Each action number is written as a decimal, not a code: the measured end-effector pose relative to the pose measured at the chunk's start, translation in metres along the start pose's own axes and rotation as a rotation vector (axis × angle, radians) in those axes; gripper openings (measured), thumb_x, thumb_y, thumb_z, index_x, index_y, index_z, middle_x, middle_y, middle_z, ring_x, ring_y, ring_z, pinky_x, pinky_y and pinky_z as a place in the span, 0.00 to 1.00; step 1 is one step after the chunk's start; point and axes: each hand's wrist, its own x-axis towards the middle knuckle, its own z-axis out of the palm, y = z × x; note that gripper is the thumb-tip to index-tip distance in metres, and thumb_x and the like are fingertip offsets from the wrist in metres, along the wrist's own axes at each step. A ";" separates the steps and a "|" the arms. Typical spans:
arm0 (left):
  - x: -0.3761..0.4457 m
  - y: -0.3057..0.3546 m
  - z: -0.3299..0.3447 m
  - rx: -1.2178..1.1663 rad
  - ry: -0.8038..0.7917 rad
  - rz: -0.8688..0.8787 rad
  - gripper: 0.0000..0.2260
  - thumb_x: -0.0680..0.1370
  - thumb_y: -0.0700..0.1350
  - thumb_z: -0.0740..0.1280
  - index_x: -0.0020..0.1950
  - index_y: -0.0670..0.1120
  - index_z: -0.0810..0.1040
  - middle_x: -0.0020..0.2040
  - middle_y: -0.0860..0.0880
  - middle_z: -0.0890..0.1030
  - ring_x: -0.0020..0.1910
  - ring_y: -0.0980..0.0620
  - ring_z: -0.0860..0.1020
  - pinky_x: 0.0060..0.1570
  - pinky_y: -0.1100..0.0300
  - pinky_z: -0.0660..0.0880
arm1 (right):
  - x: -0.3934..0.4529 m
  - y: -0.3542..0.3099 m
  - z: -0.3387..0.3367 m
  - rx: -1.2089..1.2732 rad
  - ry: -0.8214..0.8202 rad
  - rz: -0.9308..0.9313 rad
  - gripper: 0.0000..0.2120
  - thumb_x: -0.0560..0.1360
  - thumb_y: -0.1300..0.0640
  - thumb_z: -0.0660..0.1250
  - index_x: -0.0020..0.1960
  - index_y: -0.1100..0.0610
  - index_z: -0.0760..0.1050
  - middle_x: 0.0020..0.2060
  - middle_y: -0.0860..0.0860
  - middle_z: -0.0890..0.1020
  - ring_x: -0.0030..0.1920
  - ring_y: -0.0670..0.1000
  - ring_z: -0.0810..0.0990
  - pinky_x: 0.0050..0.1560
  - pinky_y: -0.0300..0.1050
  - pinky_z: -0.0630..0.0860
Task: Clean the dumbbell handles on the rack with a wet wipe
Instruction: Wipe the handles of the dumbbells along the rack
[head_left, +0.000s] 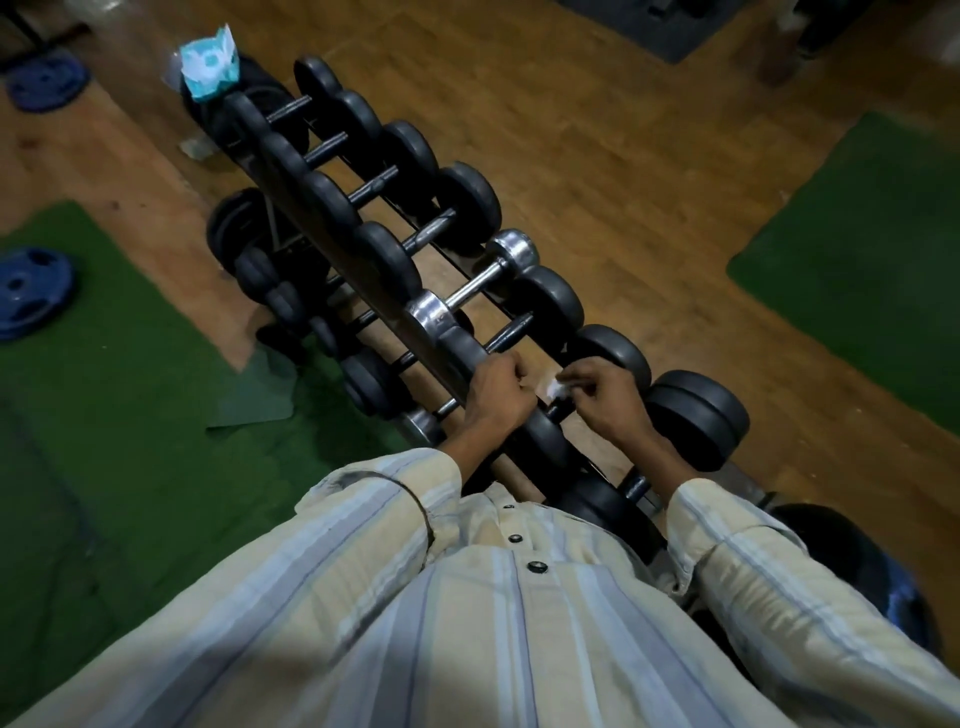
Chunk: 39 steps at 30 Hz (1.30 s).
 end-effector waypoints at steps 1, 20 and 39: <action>0.000 0.002 0.000 0.008 -0.019 -0.018 0.08 0.68 0.37 0.68 0.44 0.47 0.78 0.43 0.48 0.81 0.43 0.48 0.81 0.40 0.56 0.77 | -0.003 0.002 0.002 -0.078 -0.079 -0.048 0.18 0.69 0.66 0.64 0.54 0.54 0.85 0.53 0.48 0.86 0.52 0.48 0.82 0.56 0.46 0.80; -0.002 0.011 0.002 0.090 -0.009 -0.038 0.06 0.70 0.38 0.66 0.46 0.41 0.76 0.46 0.43 0.79 0.45 0.43 0.78 0.38 0.55 0.71 | -0.034 0.005 0.002 -0.479 -0.372 -0.337 0.38 0.64 0.62 0.58 0.74 0.47 0.71 0.74 0.42 0.72 0.59 0.52 0.72 0.49 0.41 0.68; -0.002 0.011 0.001 0.061 -0.050 -0.042 0.04 0.69 0.36 0.64 0.43 0.42 0.74 0.46 0.43 0.78 0.46 0.43 0.77 0.40 0.56 0.69 | -0.005 -0.027 0.022 0.684 0.251 0.886 0.05 0.67 0.67 0.66 0.40 0.58 0.75 0.35 0.53 0.75 0.39 0.55 0.74 0.35 0.43 0.68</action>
